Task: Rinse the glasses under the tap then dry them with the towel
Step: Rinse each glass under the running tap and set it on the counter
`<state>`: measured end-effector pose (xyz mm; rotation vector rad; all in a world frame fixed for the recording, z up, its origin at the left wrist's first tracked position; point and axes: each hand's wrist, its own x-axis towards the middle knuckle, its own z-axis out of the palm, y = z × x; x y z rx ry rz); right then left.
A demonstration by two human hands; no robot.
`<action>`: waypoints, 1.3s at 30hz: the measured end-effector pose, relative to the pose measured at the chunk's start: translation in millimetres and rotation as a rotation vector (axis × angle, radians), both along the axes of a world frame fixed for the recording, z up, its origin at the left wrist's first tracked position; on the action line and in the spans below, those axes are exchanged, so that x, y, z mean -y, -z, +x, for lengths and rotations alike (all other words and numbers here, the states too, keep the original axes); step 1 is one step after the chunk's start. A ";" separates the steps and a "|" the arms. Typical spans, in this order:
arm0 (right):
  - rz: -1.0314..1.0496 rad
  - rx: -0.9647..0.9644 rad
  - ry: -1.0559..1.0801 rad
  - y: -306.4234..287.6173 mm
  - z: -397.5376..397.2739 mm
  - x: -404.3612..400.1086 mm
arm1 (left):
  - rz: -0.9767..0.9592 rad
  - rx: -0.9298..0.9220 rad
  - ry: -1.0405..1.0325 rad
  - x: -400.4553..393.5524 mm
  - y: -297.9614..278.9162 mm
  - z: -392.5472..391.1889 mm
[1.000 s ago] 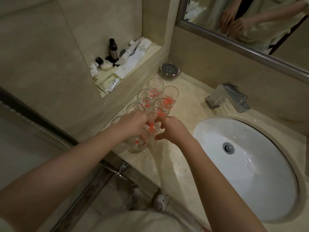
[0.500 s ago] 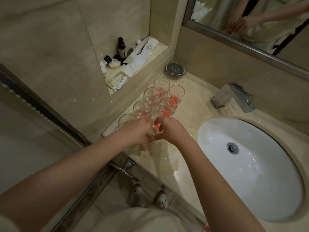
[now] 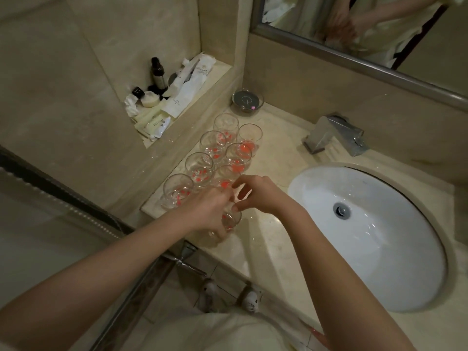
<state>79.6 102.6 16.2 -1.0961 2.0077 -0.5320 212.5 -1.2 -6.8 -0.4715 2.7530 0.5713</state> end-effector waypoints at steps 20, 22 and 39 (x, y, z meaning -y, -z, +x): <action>-0.377 -0.223 0.878 7.1 -207.5 -153.2 | 0.905 -0.284 -0.560 -126.1 15.8 -220.5; -0.385 -0.234 0.957 10.3 -226.8 -149.5 | 0.895 -0.280 -0.578 -129.1 20.3 -236.0; -0.268 -0.237 0.925 30.1 -288.8 -90.3 | 1.267 -0.184 -0.824 -118.1 62.0 -294.2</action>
